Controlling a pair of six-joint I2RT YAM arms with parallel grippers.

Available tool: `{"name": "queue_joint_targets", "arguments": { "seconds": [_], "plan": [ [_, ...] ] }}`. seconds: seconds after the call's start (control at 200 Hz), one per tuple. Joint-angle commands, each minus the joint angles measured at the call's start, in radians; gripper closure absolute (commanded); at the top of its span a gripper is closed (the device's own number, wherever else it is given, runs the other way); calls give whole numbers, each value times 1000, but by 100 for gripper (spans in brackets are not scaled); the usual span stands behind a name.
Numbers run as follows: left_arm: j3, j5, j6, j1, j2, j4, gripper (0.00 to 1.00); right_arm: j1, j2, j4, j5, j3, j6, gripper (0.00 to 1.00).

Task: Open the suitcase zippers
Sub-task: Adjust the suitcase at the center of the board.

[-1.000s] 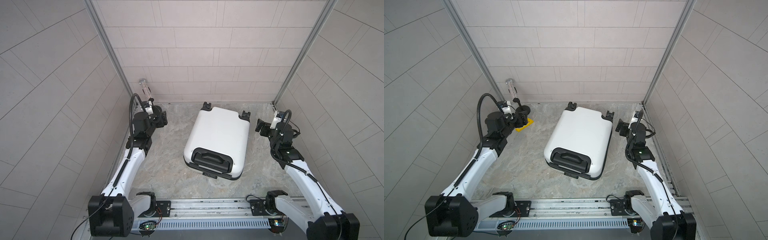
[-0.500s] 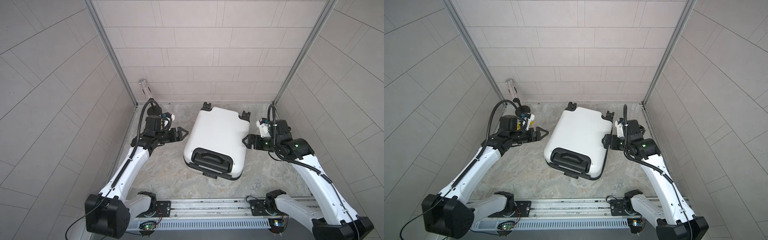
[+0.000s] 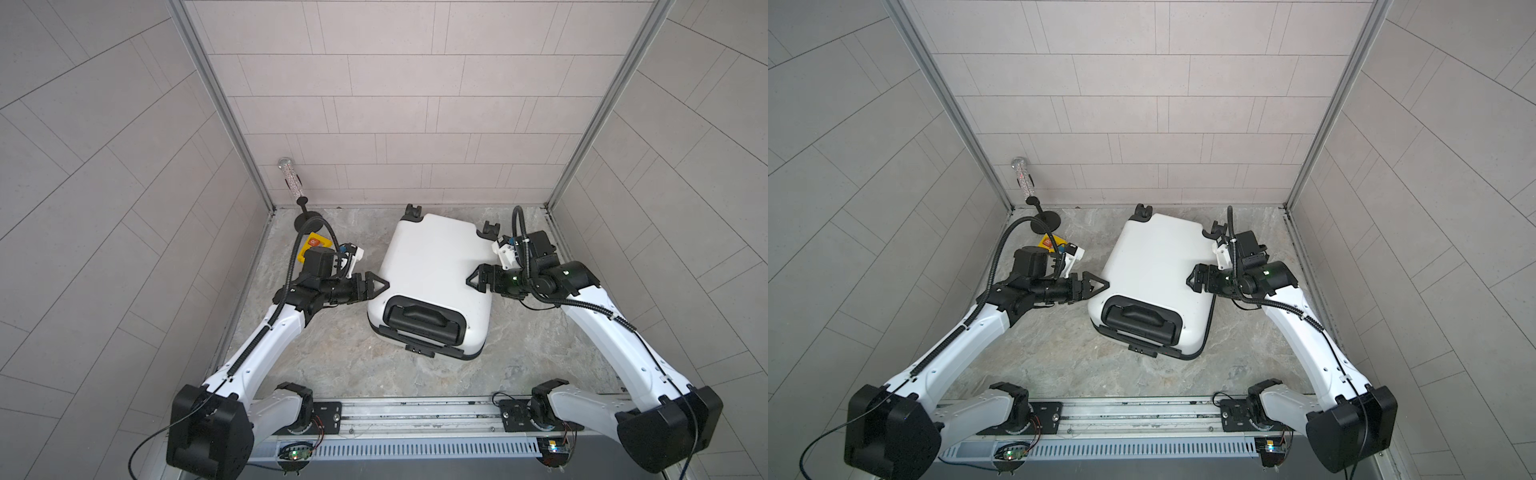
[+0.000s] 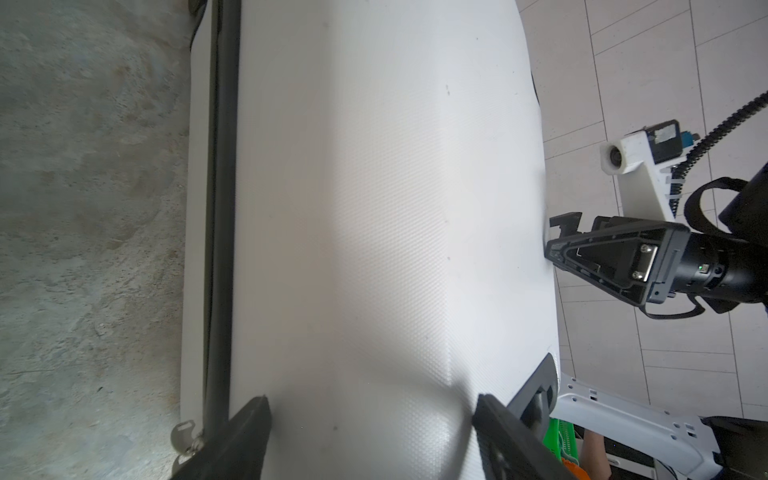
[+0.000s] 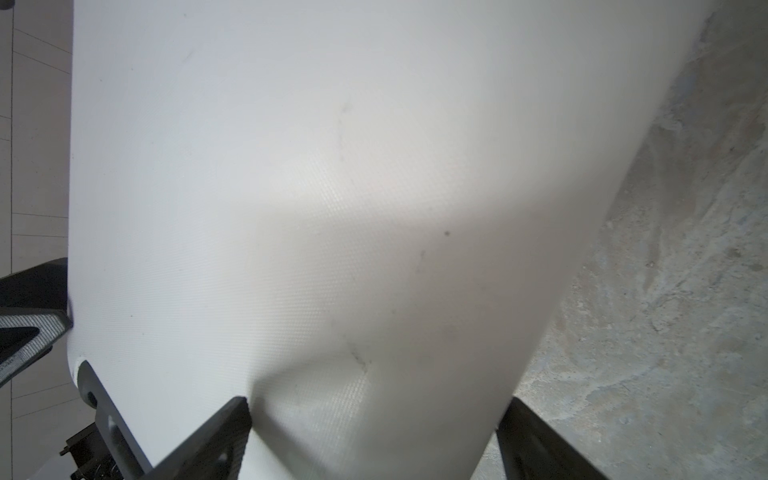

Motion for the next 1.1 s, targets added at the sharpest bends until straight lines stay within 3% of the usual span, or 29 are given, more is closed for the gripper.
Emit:
{"name": "queue_joint_targets", "arguments": {
  "seconds": [0.0, 0.27, 0.43, 0.596, 0.806, 0.946, 1.091],
  "plan": [
    [-38, 64, -53, -52, -29, 104, 19, 9, 109, 147, -35, 78, -64, 6],
    [-82, -41, -63, -176, -45, 159, 19, 9, 369, 229, -82, 311, -157, 7],
    [-57, -121, -69, -242, -2, 193, 20, 0, 429, 197, -43, 454, -271, 8],
    [-30, -289, -53, -225, -60, 119, 20, 0, 306, 133, 9, 441, -502, 11],
    [-17, -503, -78, -122, -152, -10, 20, 25, 46, -13, 34, 289, -862, 18],
    [-1, -555, -54, -65, -165, -80, 20, 88, -54, -177, 48, 263, -1038, 22],
    [20, -556, -46, -3, -128, -149, 20, 236, -63, -331, 179, 271, -1244, 24]
  ]
}}
